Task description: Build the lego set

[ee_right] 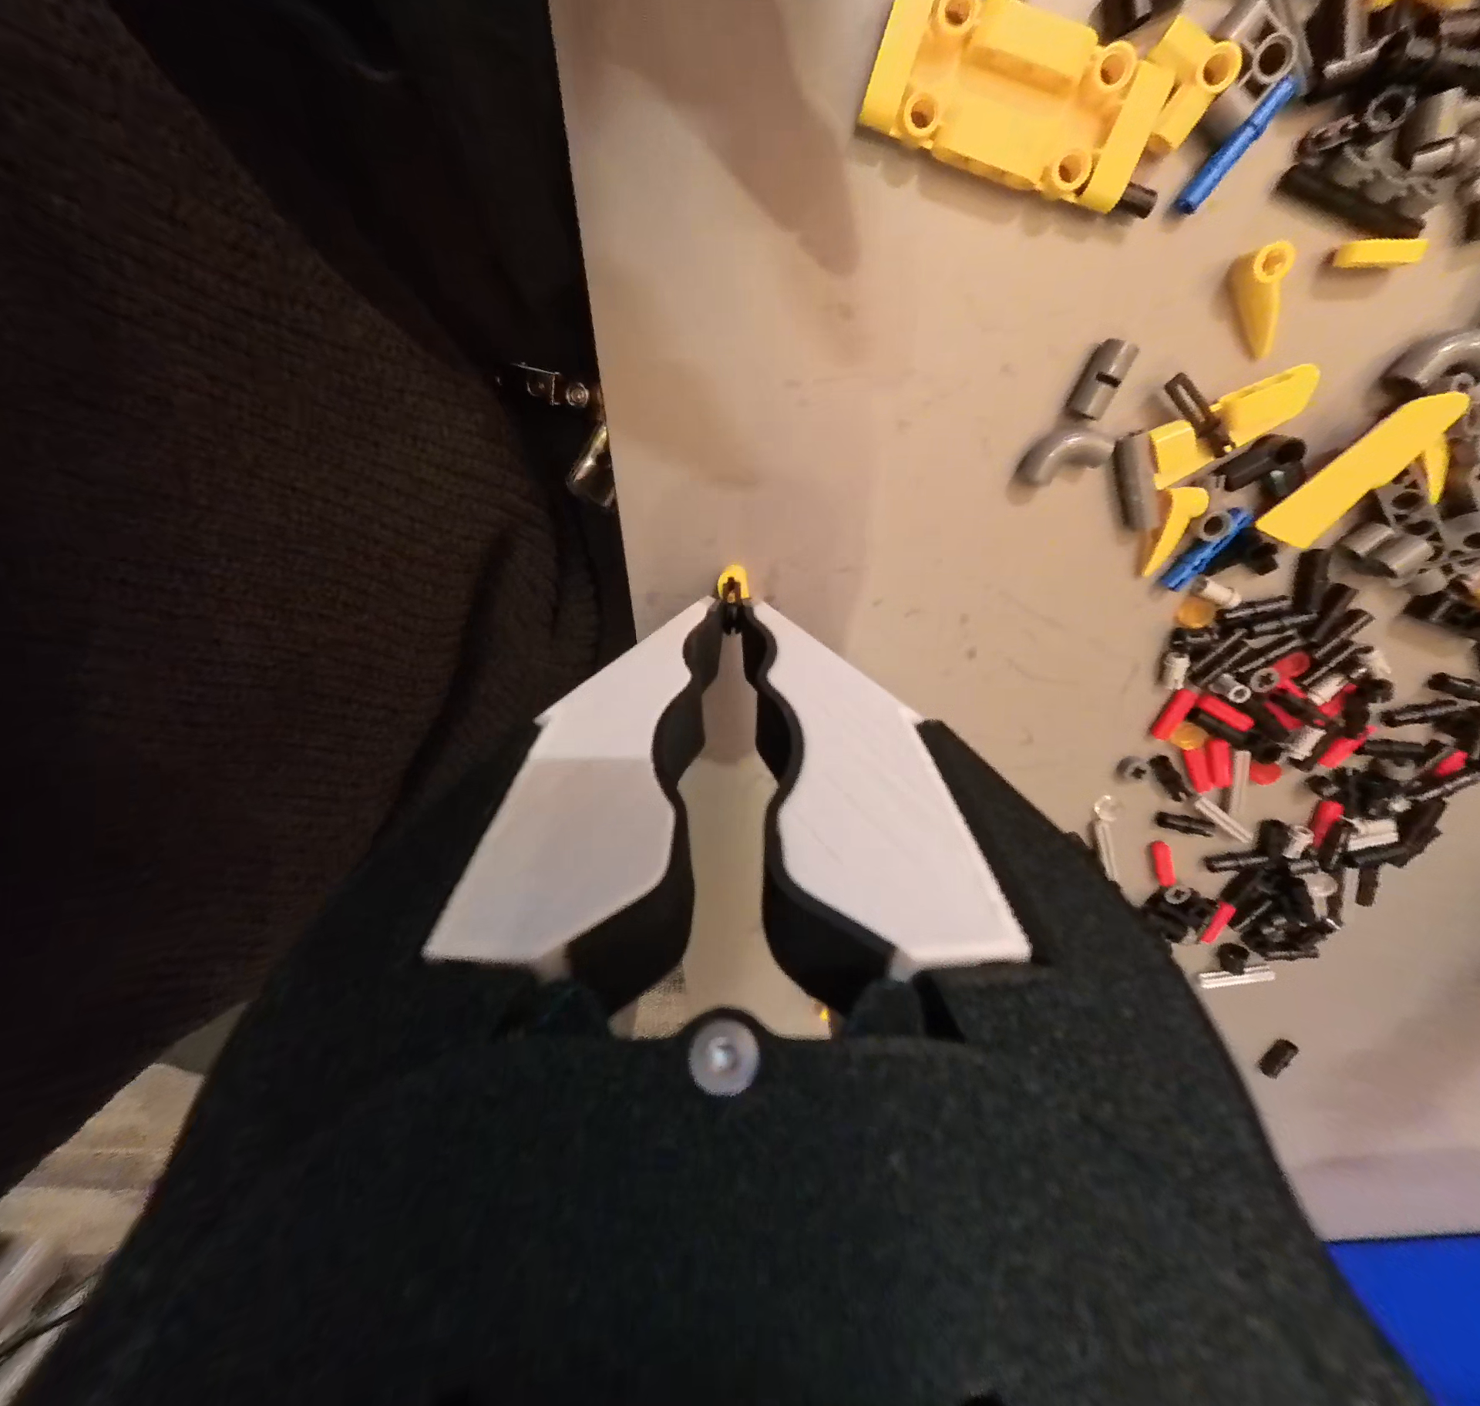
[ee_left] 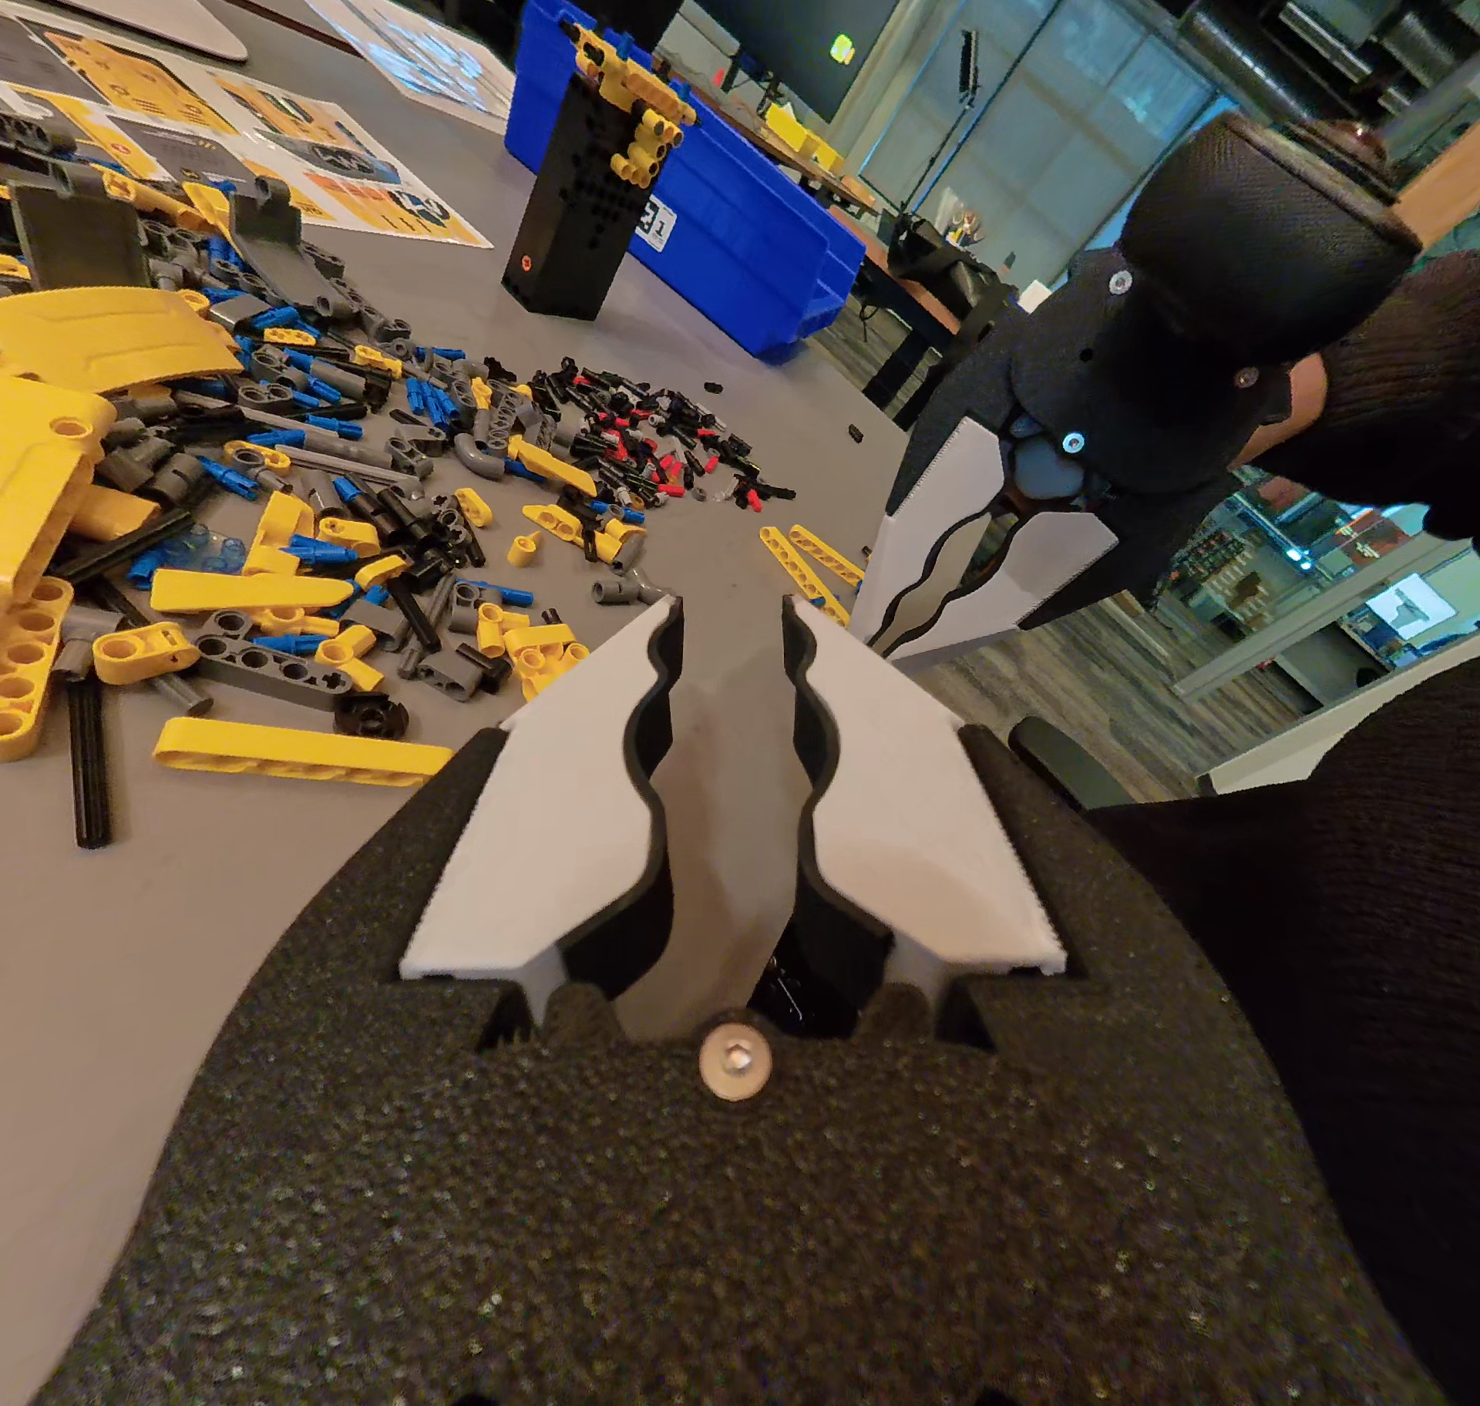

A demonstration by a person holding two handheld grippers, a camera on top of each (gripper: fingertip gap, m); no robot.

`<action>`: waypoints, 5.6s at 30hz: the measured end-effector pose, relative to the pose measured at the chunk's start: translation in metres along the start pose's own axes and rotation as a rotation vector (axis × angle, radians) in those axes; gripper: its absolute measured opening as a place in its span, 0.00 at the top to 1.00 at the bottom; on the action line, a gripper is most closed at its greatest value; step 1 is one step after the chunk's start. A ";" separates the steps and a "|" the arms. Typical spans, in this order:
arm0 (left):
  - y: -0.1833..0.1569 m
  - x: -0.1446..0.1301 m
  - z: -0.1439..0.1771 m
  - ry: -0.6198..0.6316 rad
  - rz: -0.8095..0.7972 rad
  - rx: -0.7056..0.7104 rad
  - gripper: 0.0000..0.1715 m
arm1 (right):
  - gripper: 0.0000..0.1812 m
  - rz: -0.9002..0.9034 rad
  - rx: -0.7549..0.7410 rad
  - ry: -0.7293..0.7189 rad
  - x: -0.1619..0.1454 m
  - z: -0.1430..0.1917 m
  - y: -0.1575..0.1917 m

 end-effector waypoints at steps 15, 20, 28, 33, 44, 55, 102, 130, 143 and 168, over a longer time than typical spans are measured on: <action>0.003 0.000 0.002 0.001 0.007 0.004 0.86 | 0.98 -0.053 -0.051 0.071 0.009 -0.008 0.004; 0.004 0.000 0.003 -0.002 0.011 -0.004 0.86 | 0.98 -0.058 -0.054 0.033 0.005 -0.008 0.004; -0.008 -0.001 0.000 -0.033 0.013 -0.178 0.85 | 0.98 -0.154 -0.018 -0.339 -0.006 0.013 0.008; -0.024 -0.008 -0.013 -0.037 0.123 -0.468 0.85 | 0.98 -0.323 0.079 -0.786 -0.024 0.037 0.020; -0.055 -0.027 -0.037 0.034 0.106 -0.635 0.96 | 0.98 -0.468 0.212 -1.161 -0.058 0.027 0.050; -0.066 -0.029 -0.036 0.056 0.082 -0.663 0.96 | 0.98 -0.441 0.185 -1.149 -0.059 0.028 0.065; -0.054 -0.039 -0.041 0.138 0.171 -0.734 0.97 | 0.98 -0.504 0.273 -1.128 -0.068 0.017 0.063; -0.057 -0.035 -0.044 0.125 0.070 -0.627 0.97 | 0.87 -0.439 0.136 -1.032 -0.069 0.023 0.055; -0.061 -0.037 -0.043 0.157 0.034 -0.630 0.97 | 0.97 -0.456 0.254 -1.062 -0.074 0.018 0.058; -0.048 -0.023 -0.033 0.038 0.072 -0.572 1.00 | 0.98 -0.420 0.066 -0.813 -0.089 -0.022 0.081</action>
Point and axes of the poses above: each gripper's, where its closed fingertips meet, z back along the fingers, x out of its top, y = z × x across the jaws, the point moved 10 cm from there along z, back along the fingers, and after that the axes turned 3 degrees about -y, right-handed, at the moved point
